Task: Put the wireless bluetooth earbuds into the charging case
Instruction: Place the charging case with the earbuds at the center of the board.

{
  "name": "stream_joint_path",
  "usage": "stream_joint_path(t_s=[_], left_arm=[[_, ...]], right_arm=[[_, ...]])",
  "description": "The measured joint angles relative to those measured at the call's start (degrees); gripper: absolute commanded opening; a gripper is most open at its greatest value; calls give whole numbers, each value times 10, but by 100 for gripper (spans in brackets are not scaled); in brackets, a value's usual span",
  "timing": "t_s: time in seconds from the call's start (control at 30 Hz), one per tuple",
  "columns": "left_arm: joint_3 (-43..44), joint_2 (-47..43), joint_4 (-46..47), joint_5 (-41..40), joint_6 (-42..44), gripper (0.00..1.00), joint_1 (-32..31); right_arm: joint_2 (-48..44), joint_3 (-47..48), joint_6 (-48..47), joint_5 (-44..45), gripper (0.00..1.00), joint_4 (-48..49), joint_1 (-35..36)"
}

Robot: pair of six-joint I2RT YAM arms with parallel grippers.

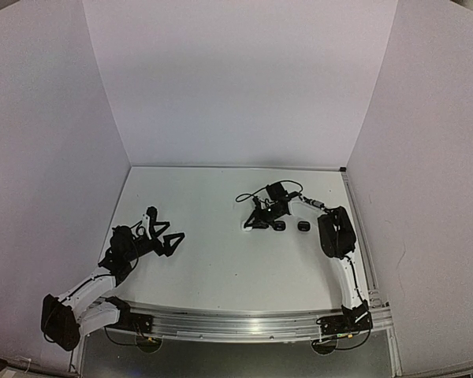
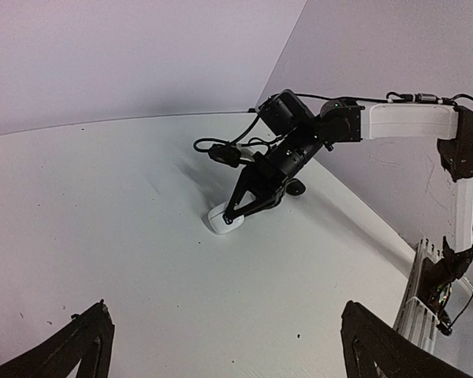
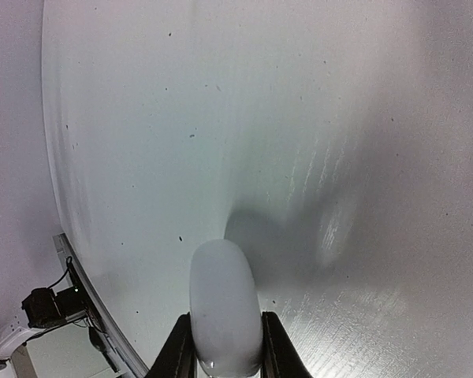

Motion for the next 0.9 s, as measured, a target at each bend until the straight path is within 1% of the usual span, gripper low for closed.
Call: stream_joint_path(t_s=[0.07, 0.73, 0.77, 0.8, 0.83, 0.87, 0.9], left_arm=[[1, 0, 0, 0, 0, 100, 1], [4, 0, 0, 14, 0, 100, 1], [4, 0, 0, 15, 0, 99, 1], [4, 0, 0, 17, 0, 100, 1], [4, 0, 0, 18, 0, 100, 1], [4, 0, 0, 19, 0, 100, 1], [4, 0, 0, 20, 0, 100, 1]], right_arm=[[2, 4, -5, 7, 30, -10, 0], [5, 23, -19, 64, 33, -38, 1], [4, 23, -20, 65, 42, -39, 1], [4, 23, -20, 69, 62, -40, 2], [3, 23, -21, 72, 78, -42, 3], [2, 23, -21, 74, 86, -45, 4], [2, 26, -22, 71, 88, -47, 4]])
